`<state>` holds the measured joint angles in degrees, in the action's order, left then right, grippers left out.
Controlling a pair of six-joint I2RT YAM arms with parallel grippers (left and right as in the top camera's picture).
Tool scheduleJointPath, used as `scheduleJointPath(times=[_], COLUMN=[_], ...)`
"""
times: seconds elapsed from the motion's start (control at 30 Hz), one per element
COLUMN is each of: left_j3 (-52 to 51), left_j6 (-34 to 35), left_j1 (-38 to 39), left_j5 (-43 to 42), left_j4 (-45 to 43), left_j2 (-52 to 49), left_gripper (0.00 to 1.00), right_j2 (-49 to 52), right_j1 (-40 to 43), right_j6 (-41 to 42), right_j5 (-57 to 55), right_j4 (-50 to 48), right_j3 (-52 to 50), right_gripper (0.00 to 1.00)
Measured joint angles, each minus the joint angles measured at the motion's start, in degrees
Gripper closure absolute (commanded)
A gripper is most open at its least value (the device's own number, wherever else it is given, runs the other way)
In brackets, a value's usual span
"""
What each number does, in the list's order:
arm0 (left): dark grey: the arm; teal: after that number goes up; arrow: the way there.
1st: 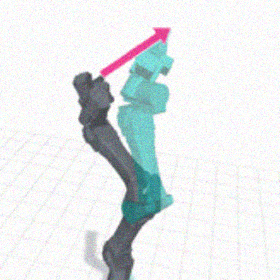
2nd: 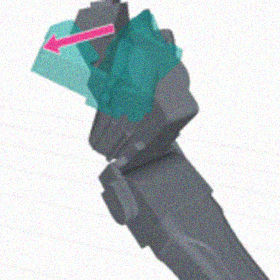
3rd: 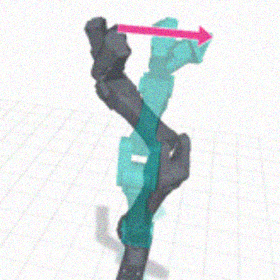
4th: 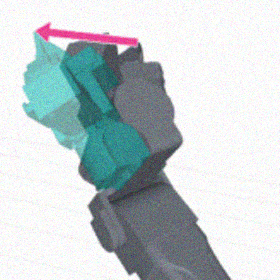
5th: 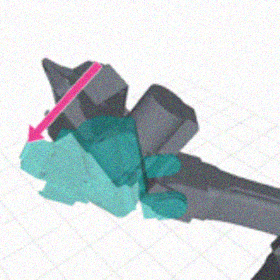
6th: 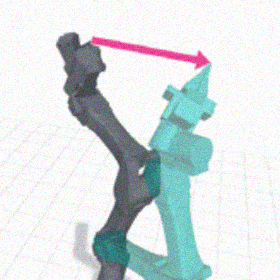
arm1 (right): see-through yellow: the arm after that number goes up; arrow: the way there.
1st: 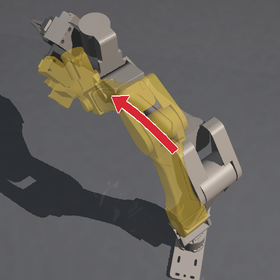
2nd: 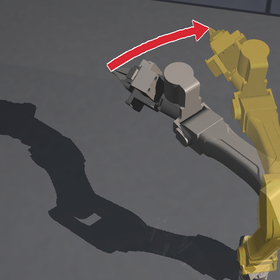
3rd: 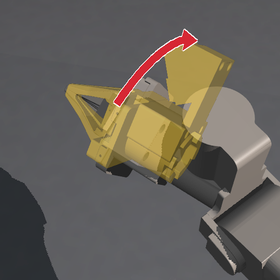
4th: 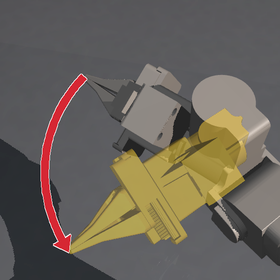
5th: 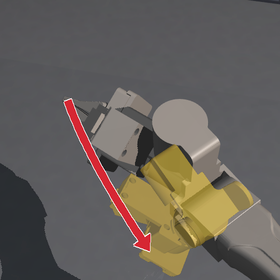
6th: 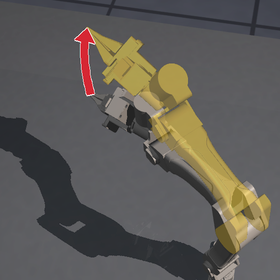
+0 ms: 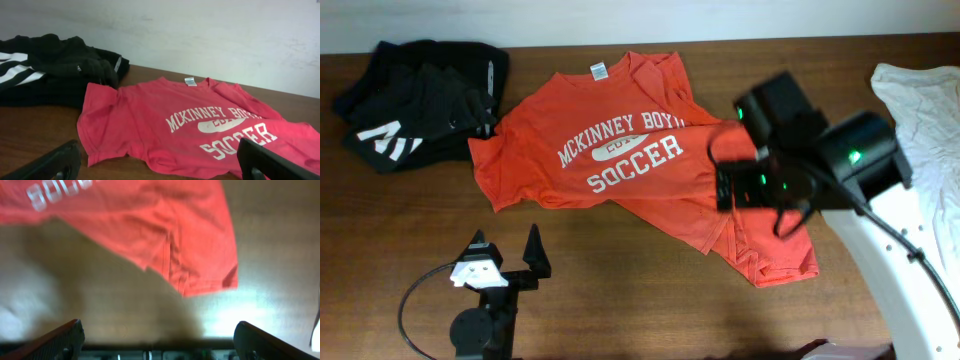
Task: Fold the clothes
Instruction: 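Drag the orange t-shirt with the right gripper onto the table center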
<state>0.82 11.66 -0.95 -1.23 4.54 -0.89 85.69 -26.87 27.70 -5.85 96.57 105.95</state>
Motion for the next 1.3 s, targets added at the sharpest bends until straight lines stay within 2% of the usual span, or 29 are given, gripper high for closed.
scheduleJointPath(times=[0.07, 0.13, 0.2, 0.23, 0.33, 0.57, 0.6, 0.67, 0.73, 0.77, 0.8, 0.83, 0.97, 1.07, 1.23, 1.3], left_j3=[0.0, 0.0, 0.0, 0.0, 0.0, 0.0, 0.0, 0.0, 0.0, 0.0, 0.0, 0.0, 0.0, 0.0, 0.0, 0.0], left_j6=[0.0, 0.0, 0.0, 0.0, 0.0, 0.0, 0.0, 0.0, 0.0, 0.0, 0.0, 0.0, 0.0, 0.0, 0.0, 0.0], left_j1=[0.0, 0.0, 0.0, 0.0, 0.0, 0.0, 0.0, 0.0, 0.0, 0.0, 0.0, 0.0, 0.0, 0.0, 0.0, 0.0], left_j5=[0.0, 0.0, 0.0, 0.0, 0.0, 0.0, 0.0, 0.0, 0.0, 0.0, 0.0, 0.0, 0.0, 0.0, 0.0, 0.0], left_j4=[0.0, -0.1, 0.0, 0.0, 0.0, 0.0, 0.0, 0.0, 0.0, 0.0, 0.0, 0.0, 0.0, 0.0, 0.0, 0.0], left_j2=[0.0, 0.0, 0.0, 0.0, 0.0, 0.0, 0.0, 0.0, 0.0, 0.0, 0.0, 0.0, 0.0, 0.0, 0.0, 0.0], left_gripper=[0.01, 0.01, 0.01, 0.01, 0.01, 0.01, 0.01, 0.01, 0.01, 0.01, 0.01, 0.01, 0.01, 0.01, 0.01, 0.01], right_j2=[-0.6, 1.5, 2.5, 2.2, 2.9, 9.4, 10.6, 13.9, 14.0, 14.0, 14.0, 14.0, 14.0, 11.5, -9.0, -17.8], right_j1=[-0.3, -0.3, -0.3, -0.3, -0.3, -0.3, -0.3, -0.3, -0.3, -0.3, -0.3, -0.3, -0.3, -0.3, -0.3, -0.3], right_j6=[1.0, 3.7, 5.2, 5.6, 6.5, 9.8, 9.9, 10.0, 10.3, 10.3, 10.6, 10.8, 10.9, 10.9, 10.6, 10.6], right_j5=[3.7, 5.5, 10.1, 11.9, 16.9, 16.5, 16.4, 16.3, 15.8, 15.8, 15.4, 15.3, 13.8, 11.1, 9.8, 10.4], right_j4=[-6.4, -17.3, -28.9, -34.1, -43.9, -49.1, -50.0, -51.3, -53.1, -53.3, -53.6, -53.7, -53.3, -43.0, -25.1, -21.7], right_j3=[-13.8, -29.1, -40.7, -43.7, -49.7, -51.5, -51.5, -51.5, -51.4, -51.4, -51.4, -51.4, -51.4, -47.9, -36.6, -34.4], right_gripper=[0.01, 0.00, 0.13, 0.15, 0.22, 0.40, 0.40, 0.49, 0.75, 0.79, 0.92, 0.96, 0.96, 0.96, 0.96, 0.96])
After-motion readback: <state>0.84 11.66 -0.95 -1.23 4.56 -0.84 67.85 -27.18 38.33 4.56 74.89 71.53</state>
